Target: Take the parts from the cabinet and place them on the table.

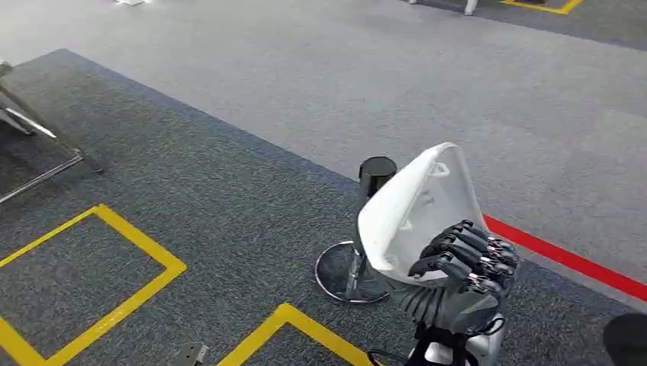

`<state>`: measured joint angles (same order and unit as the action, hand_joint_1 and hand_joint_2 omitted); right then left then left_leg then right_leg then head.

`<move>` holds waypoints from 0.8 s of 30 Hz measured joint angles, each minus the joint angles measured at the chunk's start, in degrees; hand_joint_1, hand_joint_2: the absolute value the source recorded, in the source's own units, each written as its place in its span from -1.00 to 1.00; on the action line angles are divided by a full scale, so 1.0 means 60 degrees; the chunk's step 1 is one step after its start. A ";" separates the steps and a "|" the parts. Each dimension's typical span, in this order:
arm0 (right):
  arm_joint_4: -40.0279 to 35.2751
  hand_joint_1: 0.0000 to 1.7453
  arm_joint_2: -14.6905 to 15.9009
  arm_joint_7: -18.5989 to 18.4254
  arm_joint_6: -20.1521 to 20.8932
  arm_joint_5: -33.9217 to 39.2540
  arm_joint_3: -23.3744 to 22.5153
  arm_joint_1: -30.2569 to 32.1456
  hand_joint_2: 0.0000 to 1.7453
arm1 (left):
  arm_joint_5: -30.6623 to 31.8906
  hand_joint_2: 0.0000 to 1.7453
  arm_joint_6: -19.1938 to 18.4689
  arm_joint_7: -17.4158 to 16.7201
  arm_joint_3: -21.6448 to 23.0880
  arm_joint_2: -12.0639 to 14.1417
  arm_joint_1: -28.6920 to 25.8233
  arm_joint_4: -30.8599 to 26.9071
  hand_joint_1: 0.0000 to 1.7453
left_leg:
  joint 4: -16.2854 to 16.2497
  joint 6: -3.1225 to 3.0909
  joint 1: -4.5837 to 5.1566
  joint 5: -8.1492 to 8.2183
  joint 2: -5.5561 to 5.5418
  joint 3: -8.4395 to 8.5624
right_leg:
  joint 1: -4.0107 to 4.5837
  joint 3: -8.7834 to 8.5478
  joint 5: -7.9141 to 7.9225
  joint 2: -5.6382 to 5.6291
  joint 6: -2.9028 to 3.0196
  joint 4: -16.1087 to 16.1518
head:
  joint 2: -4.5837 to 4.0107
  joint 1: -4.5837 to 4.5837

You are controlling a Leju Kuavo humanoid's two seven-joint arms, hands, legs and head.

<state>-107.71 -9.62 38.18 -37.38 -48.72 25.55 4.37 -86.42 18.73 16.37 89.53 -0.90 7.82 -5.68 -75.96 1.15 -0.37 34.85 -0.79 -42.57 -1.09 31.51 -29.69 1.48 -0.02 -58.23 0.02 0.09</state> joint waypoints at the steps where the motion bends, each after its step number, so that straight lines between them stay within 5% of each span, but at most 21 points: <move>1: 0.0018 1.00 0.0000 0.0000 0.0000 0.0014 0.0004 -0.0005 1.00 | -0.0011 1.00 -0.0014 -0.0025 0.0000 0.0000 -0.0027 0.0000 -1.00 | 0.0016 -0.0001 -0.0003 -0.0137 0.0006 0.0006 | 0.0007 -0.0029 -0.0027 0.0139 -0.0004 -0.0001 | 0.0000 0.0000; 3: 0.0033 1.00 0.0000 0.0007 0.0000 0.0029 0.0011 -0.0021 1.00 | -0.0022 1.00 -0.0025 -0.0029 0.0000 0.0007 -0.0053 0.0000 -1.00 | 0.1137 -0.0059 0.0006 -0.0882 0.0071 0.0575 | 0.0025 -0.0120 -0.0093 0.0375 -0.0018 -0.0001 | 0.0000 -0.0004; 4: 0.0033 1.00 0.0000 0.0007 0.0000 0.0029 0.0015 -0.0027 1.00 | -0.0022 1.00 -0.0025 -0.0033 0.0000 0.0007 -0.0050 0.0000 -1.00 | 0.2014 -0.0134 0.0039 -0.1307 0.0257 0.1028 | 0.0042 -0.0190 -0.0136 0.0489 -0.0030 0.0000 | 0.0000 0.0000; 5: 0.0033 1.00 0.0000 0.0011 0.0000 0.0029 0.0015 -0.0031 1.00 | -0.0022 1.00 -0.0025 -0.0033 0.0000 0.0029 -0.0043 0.0000 -1.00 | 0.2723 -0.0251 0.0147 -0.1408 0.0847 0.1383 | 0.0050 -0.0245 -0.0182 0.0588 -0.0058 0.0014 | 0.0000 0.0007; 6: 0.0040 1.00 0.0000 0.0007 0.0000 0.0033 0.0015 -0.0027 1.00 | -0.0022 1.00 -0.0025 -0.0036 0.0000 0.0058 -0.0012 0.0000 -1.00 | 0.2854 -0.0327 0.0302 -0.1314 0.1137 0.1440 | 0.0136 -0.0243 -0.0233 0.0693 -0.0140 -0.0012 | 0.0000 0.0000; 10: 0.0055 1.00 -0.0011 0.0022 0.0000 0.0025 0.0018 -0.0029 1.00 | -0.0022 1.00 -0.0025 -0.0040 0.0000 0.0077 -0.0056 0.0004 -1.00 | 0.2998 -0.0437 0.0220 -0.1356 0.0616 0.1502 | 0.0160 -0.0410 -0.0347 0.1145 -0.0335 0.0094 | 0.0000 -0.0004; 12: 0.0069 1.00 -0.0011 0.0025 0.0000 0.0014 0.0000 -0.0026 1.00 | 0.0007 1.00 -0.0011 -0.0044 0.0000 0.0084 -0.0056 0.0004 -1.00 | 0.3087 -0.0537 0.0128 -0.1400 0.0400 0.1579 | 0.0086 -0.0127 -0.0738 0.0144 -0.0404 -0.0559 | 0.0000 0.0088; 13: 0.0069 1.00 -0.0007 0.0025 0.0000 0.0014 -0.0004 0.0001 1.00 | 0.0026 1.00 -0.0011 -0.0036 0.0000 0.0080 -0.0021 0.0004 -1.00 | 0.3085 -0.0553 0.0110 -0.1399 0.0251 0.1563 | 0.0073 0.0290 -0.1078 -0.0096 -0.0424 -0.1337 | 0.0000 0.0113; 15: 0.0077 1.00 -0.0007 0.0025 0.0000 0.0014 -0.0004 0.0042 1.00 | 0.0033 1.00 -0.0018 -0.0025 0.0000 0.0073 -0.0015 0.0000 -1.00 | 0.3081 -0.0577 0.0108 -0.1383 0.0007 0.1563 | 0.0070 0.1089 -0.1515 -0.0222 -0.0460 -0.2683 | 0.0000 0.0113; 16: 0.0087 1.00 -0.0007 0.0025 0.0000 0.0014 -0.0004 0.0045 1.00 | 0.0037 1.00 -0.0022 -0.0022 0.0000 0.0077 -0.0028 0.0004 -1.00 | 0.3079 -0.0577 0.0108 -0.1381 -0.0128 0.1572 | 0.0068 0.1302 -0.1435 -0.0223 -0.0474 -0.2889 | 0.0000 0.0124; 17: 0.0087 1.00 -0.0007 0.0026 0.0000 0.0014 -0.0004 0.0045 1.00 | 0.0040 1.00 -0.0029 -0.0014 0.0004 0.0077 -0.0037 0.0004 -1.00 | 0.3073 -0.0565 0.0099 -0.1373 -0.0273 0.1586 | 0.0061 0.1282 -0.1108 -0.0228 -0.0483 -0.2634 | 0.0000 0.0113; 19: 0.0087 1.00 -0.0011 0.0025 0.0000 0.0014 -0.0004 0.0048 1.00 | 0.0044 1.00 -0.0033 0.0000 0.0004 0.0076 -0.0034 0.0000 -1.00 | 0.3026 -0.0493 0.0057 -0.1326 -0.0575 0.1620 | 0.0011 0.0706 -0.0077 -0.0377 -0.0508 -0.1145 | 0.0000 0.0117; 20: 0.0087 1.00 -0.0011 0.0026 0.0000 0.0014 -0.0004 0.0050 1.00 | 0.0044 1.00 -0.0036 0.0022 0.0000 0.0076 -0.0032 0.0000 -1.00 | 0.2973 -0.0424 0.0044 -0.1280 -0.0688 0.1604 | -0.0059 0.0411 0.0245 -0.0761 -0.0534 -0.0394 | 0.0000 0.0124; 21: 0.0095 1.00 -0.0011 0.0026 0.0000 0.0015 -0.0007 0.0065 1.00 | 0.0040 1.00 -0.0044 0.0040 0.0000 0.0084 -0.0006 0.0004 -1.00 | 0.2884 -0.0358 0.0094 -0.1240 -0.0786 0.1542 | -0.0086 0.0302 0.0044 -0.1117 -0.0513 -0.0209 | 0.0000 0.0128; 24: 0.0095 1.00 -0.0011 0.0025 0.0000 0.0014 -0.0007 0.0067 1.00 | 0.0040 1.00 -0.0044 0.0040 0.0000 0.0084 -0.0003 0.0004 -1.00 | 0.2872 -0.0354 0.0094 -0.1238 -0.0795 0.1537 | -0.0090 0.0288 0.0045 -0.1116 -0.0510 -0.0183 | 0.0000 0.0128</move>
<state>-107.14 -9.68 38.34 -37.38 -48.63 25.51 4.77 -86.18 18.47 16.61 89.53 -0.39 7.81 -5.66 -58.73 -0.98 0.19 27.42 -5.56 -33.34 -1.63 33.24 -29.42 -5.22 -3.08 -59.33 0.02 0.85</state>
